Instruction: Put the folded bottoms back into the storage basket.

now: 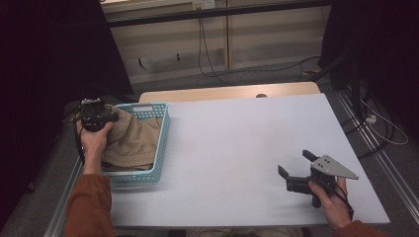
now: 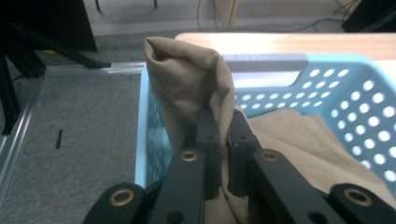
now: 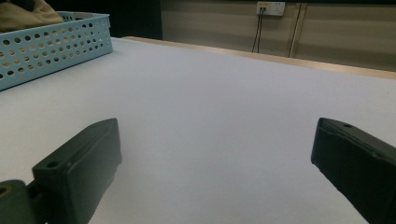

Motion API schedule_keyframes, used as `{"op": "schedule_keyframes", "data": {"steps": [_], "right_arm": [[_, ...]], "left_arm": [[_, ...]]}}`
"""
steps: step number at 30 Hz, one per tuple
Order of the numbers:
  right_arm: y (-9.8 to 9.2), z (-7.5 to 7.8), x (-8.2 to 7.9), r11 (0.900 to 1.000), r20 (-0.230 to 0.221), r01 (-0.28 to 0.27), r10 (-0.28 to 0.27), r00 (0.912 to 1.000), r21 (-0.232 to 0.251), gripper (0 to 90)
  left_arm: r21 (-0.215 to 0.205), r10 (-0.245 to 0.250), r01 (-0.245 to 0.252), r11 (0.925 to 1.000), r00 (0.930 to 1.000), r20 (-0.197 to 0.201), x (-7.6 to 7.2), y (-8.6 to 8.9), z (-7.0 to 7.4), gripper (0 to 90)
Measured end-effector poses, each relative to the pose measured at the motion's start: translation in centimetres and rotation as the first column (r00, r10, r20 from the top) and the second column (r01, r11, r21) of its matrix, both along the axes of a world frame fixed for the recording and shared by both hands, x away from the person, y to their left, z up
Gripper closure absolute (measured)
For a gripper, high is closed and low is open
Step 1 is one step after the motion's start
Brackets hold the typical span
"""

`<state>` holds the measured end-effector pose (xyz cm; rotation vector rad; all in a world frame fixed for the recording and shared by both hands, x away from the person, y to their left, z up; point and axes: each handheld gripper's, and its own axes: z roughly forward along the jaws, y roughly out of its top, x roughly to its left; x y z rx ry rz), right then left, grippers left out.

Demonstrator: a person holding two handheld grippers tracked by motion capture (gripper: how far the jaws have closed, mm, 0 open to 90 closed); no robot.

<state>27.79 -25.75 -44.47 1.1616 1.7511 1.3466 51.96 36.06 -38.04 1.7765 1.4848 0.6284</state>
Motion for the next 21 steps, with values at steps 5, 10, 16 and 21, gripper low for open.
{"op": "schedule_keyframes", "data": {"steps": [5,10,16,21], "right_arm": [[-0.1,0.0,0.0,1.0,-0.002,0.001,-0.001,1.0,0.002,1.7],[-0.1,0.0,0.0,1.0,-0.005,0.003,-0.003,1.0,0.006,1.7],[0.0,-0.1,0.0,1.0,-0.005,0.002,-0.002,1.0,0.004,1.7],[0.0,-0.1,0.0,1.0,-0.004,0.001,0.0,1.0,0.003,1.7]], "left_arm": [[0.017,0.015,-0.014,0.9998,0.9997,-0.02,0.4,0.0,-0.6,86.7],[-0.001,0.028,-0.028,0.9996,0.998,-0.057,0.6,0.4,-1.5,86.7],[0.026,0.03,-0.028,0.9993,0.9974,-0.065,0.5,0.1,-2.1,86.7],[0.027,0.038,-0.035,0.999,0.9942,-0.101,0.6,0.1,-2.6,86.7]]}}
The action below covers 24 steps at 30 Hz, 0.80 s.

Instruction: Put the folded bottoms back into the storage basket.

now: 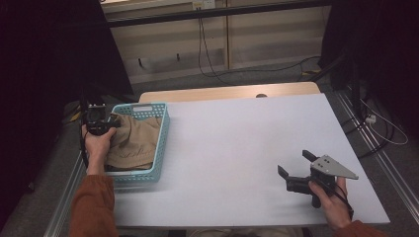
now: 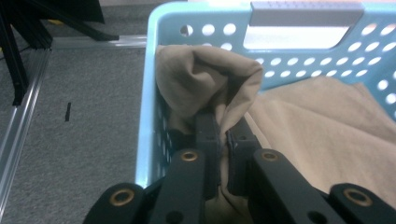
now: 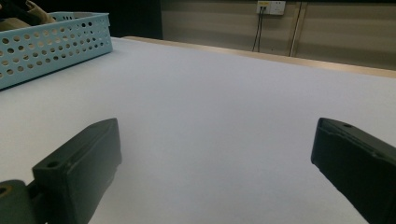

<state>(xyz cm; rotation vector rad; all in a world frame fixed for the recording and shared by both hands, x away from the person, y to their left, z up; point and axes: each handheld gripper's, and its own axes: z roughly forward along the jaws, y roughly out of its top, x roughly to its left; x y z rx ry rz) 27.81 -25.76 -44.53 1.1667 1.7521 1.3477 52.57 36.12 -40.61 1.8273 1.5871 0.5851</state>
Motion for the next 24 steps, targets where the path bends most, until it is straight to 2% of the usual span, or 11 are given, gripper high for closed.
{"op": "schedule_keyframes", "data": {"steps": [2,3,4,5,9,11,12,13,14,20,24], "right_arm": [[0.0,0.0,0.0,1.0,0.0,0.001,-0.001,1.0,0.001,1.7],[0.0,0.0,0.0,1.0,-0.001,0.0,0.0,1.0,0.002,1.7],[0.0,0.0,0.0,1.0,0.0,0.0,0.0,1.0,0.001,1.7],[0.0,0.0,0.0,1.0,0.001,-0.004,0.004,1.0,0.0,1.7],[0.0,0.0,0.0,1.0,0.001,-0.002,0.002,1.0,0.0,1.7],[0.0,0.0,0.1,1.0,-0.002,-0.001,0.001,1.0,0.001,1.7],[0.0,0.0,0.1,1.0,-0.001,-0.001,0.001,1.0,0.0,1.8],[0.0,0.0,0.0,1.0,0.0,-0.003,0.003,1.0,0.001,1.8],[0.0,0.0,0.0,1.0,0.0,-0.004,0.004,1.0,0.0,1.8],[0.0,0.0,0.0,1.0,-0.001,-0.002,0.002,1.0,0.0,1.7],[0.0,0.0,0.0,1.0,0.002,-0.003,0.003,1.0,0.0,1.8]], "left_arm": [[0.014,-0.017,0.018,0.9998,0.9996,-0.022,0.0,-0.3,-0.1,86.7],[0.002,-0.013,0.013,0.9999,0.9997,-0.022,0.1,-0.5,-0.2,86.7],[0.007,-0.032,0.032,0.9995,0.9986,-0.042,0.1,-0.5,-0.2,86.7],[-0.007,-0.008,0.008,0.9999,0.9993,-0.036,0.2,-0.7,-0.5,86.6],[-0.011,-0.001,0.001,0.9999,0.999,-0.045,0.4,-0.8,-0.7,86.6],[-0.002,-0.002,0.002,1.0,0.9988,-0.05,0.6,-0.8,-0.7,86.6],[0.016,-0.022,0.023,0.9996,0.9975,-0.067,0.6,-0.6,-0.6,86.6],[0.008,0.01,-0.01,0.9999,0.9986,-0.051,0.7,-0.9,-0.8,86.6],[0.018,0.02,-0.019,0.9997,0.9985,-0.05,0.9,-1.0,-0.9,86.5],[0.059,0.04,-0.036,0.9976,0.9978,-0.053,1.3,-1.1,-1.0,85.3],[0.033,0.05,-0.048,0.9983,0.9973,-0.055,1.4,-0.9,-1.1,83.8]]}}
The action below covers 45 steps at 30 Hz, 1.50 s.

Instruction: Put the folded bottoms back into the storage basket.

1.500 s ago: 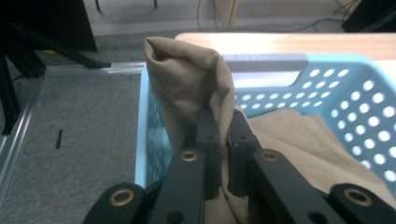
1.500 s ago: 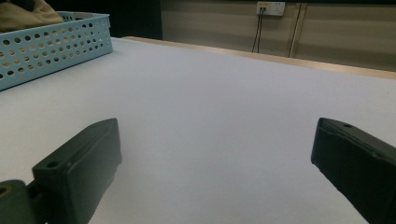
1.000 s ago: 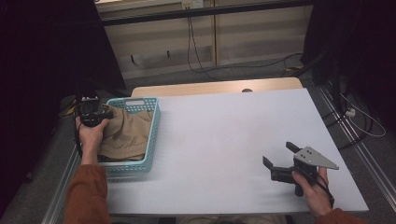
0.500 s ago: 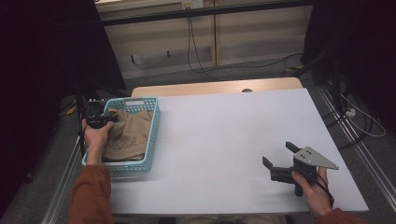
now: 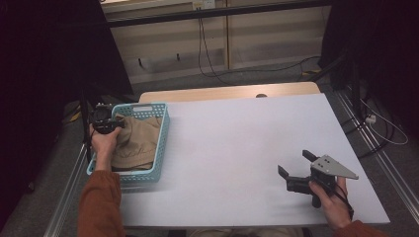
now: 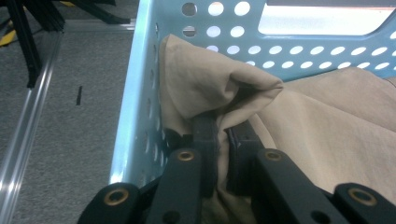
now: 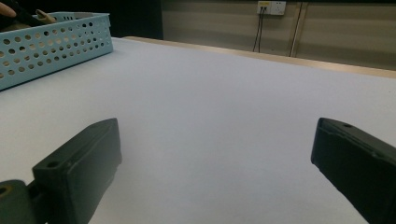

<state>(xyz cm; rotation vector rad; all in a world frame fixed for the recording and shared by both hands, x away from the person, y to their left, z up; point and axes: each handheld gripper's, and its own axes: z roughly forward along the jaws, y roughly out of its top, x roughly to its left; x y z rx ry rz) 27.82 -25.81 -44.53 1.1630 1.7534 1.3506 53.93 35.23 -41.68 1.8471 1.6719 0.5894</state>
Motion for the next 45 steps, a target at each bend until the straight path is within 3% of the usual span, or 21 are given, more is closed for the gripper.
{"op": "schedule_keyframes", "data": {"steps": [5,10,11,13,16,17,18,23,31,36,45], "right_arm": [[-0.1,0.0,0.0,1.0,-0.002,0.003,-0.003,1.0,0.003,1.7],[0.0,0.0,0.0,1.0,-0.002,-0.002,0.002,1.0,0.0,1.8],[0.0,0.0,0.0,1.0,0.0,-0.002,0.002,1.0,0.001,1.8],[0.0,0.0,0.0,1.0,-0.001,-0.001,0.001,1.0,0.005,1.8],[-0.1,-0.1,0.0,1.0,-0.006,0.003,-0.003,1.0,0.008,1.8],[-0.1,-0.1,0.0,1.0,-0.005,0.002,-0.002,1.0,0.007,1.8],[-0.1,-0.1,0.0,1.0,-0.003,0.002,-0.002,1.0,0.005,1.8],[-0.3,-0.1,0.0,1.0,-0.007,0.005,-0.004,1.0,0.011,1.8],[-0.3,-0.1,0.1,1.0,-0.005,0.005,-0.005,1.0,0.011,1.8],[-0.3,-0.1,0.0,1.0,-0.002,0.004,-0.004,1.0,0.01,1.8],[-0.2,0.0,0.0,1.0,0.001,0.009,-0.009,1.0,0.009,1.8]], "left_arm": [[-0.035,-0.04,0.039,0.9986,0.9992,-0.009,-0.4,0.2,0.7,74.4],[-0.014,-0.09,0.09,0.9958,0.9959,-0.001,-1.1,0.7,2.0,62.4],[-0.008,-0.092,0.092,0.9957,0.9957,0.01,-1.2,0.8,2.1,60.6],[-0.048,-0.087,0.088,0.9949,0.9956,0.037,-1.6,1.3,2.1,56.1],[-0.068,-0.113,0.118,0.9907,0.9907,0.075,-2.0,1.6,2.0,52.7],[-0.072,-0.101,0.107,0.9916,0.991,0.088,-2.2,1.6,2.0,50.7],[-0.063,-0.105,0.111,0.9918,0.9904,0.09,-2.4,1.7,2.2,46.7],[-0.059,-0.104,0.113,0.9918,0.9853,0.135,-3.4,2.2,3.1,43.7],[-0.019,-0.11,0.114,0.9933,0.9813,0.158,-4.7,2.9,3.4,35.7],[-0.026,-0.107,0.114,0.9932,0.9756,0.192,-5.5,3.3,3.5,27.7],[-0.045,-0.112,0.128,0.9908,0.9583,0.263,-6.7,3.3,3.7,10.6]]}}
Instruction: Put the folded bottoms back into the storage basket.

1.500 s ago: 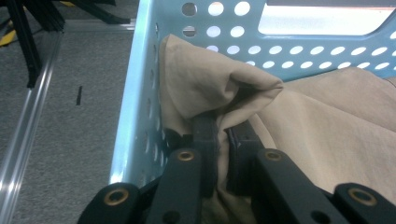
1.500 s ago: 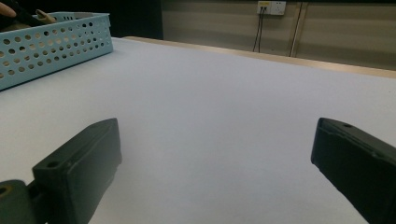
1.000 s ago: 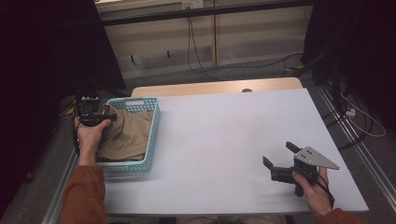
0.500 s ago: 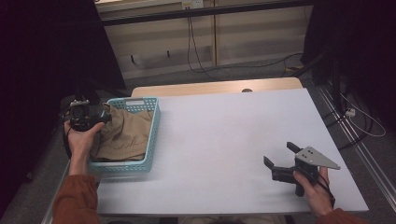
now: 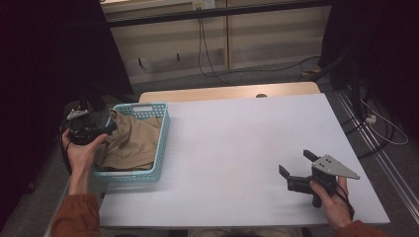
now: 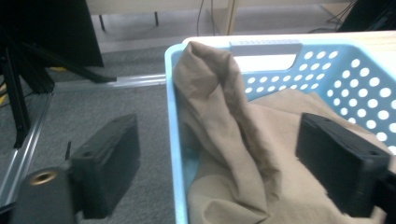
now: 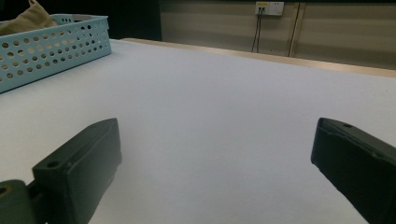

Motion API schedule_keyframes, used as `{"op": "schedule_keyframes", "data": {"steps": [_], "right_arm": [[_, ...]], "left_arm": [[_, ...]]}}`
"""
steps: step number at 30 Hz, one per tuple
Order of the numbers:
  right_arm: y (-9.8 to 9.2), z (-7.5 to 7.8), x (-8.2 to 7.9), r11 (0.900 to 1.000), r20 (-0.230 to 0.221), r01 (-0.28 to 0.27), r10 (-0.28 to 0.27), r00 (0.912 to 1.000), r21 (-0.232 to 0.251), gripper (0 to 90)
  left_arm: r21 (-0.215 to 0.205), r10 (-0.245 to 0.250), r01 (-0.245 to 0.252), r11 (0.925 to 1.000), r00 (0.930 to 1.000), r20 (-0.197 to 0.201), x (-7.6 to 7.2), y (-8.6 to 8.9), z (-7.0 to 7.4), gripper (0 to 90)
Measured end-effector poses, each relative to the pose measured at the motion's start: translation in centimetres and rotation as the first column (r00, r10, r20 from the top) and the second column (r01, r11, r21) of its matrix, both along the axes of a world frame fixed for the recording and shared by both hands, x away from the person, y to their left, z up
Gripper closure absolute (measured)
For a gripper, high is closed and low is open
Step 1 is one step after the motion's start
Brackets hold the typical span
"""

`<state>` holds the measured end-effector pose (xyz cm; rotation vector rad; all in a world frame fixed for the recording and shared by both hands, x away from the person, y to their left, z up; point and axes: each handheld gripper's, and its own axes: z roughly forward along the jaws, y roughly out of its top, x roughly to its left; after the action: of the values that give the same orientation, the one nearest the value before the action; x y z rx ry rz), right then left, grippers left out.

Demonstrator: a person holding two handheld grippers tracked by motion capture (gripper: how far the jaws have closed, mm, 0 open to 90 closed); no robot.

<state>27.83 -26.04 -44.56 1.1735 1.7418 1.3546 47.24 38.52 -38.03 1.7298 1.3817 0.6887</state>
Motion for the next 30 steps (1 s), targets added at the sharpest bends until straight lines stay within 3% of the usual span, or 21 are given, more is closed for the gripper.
{"op": "schedule_keyframes", "data": {"steps": [2,8,14,17,21,30], "right_arm": [[0.0,0.0,0.0,1.0,0.002,0.002,-0.002,1.0,0.0,1.8],[0.0,0.0,0.0,1.0,0.001,0.006,-0.006,1.0,-0.001,1.8],[0.0,0.1,0.0,1.0,0.002,0.01,-0.01,1.0,-0.002,1.8],[-0.1,0.1,-0.1,1.0,0.004,0.013,-0.013,0.9999,-0.002,1.8],[-0.1,0.2,-0.1,1.0,0.006,0.015,-0.015,0.9999,-0.002,1.8],[0.0,0.3,-0.2,1.0,0.011,0.012,-0.012,0.9999,-0.002,1.8]], "left_arm": [[-0.003,-0.001,0.001,1.0,1.0,0.009,-0.2,-0.1,0.2,5.9],[-0.009,-0.018,0.018,0.9998,0.9987,0.048,-1.3,-0.3,0.6,4.8],[0.035,-0.06,0.057,0.9977,0.9951,0.079,-2.5,-1.0,0.9,4.7],[0.016,-0.055,0.054,0.9984,0.9939,0.095,-3.4,-1.1,1.0,4.7],[0.009,-0.066,0.065,0.9978,0.9943,0.084,-4.3,-1.3,1.0,5.0],[-0.006,-0.079,0.081,0.9967,0.9876,0.136,-6.8,-2.0,1.8,4.8]]}}
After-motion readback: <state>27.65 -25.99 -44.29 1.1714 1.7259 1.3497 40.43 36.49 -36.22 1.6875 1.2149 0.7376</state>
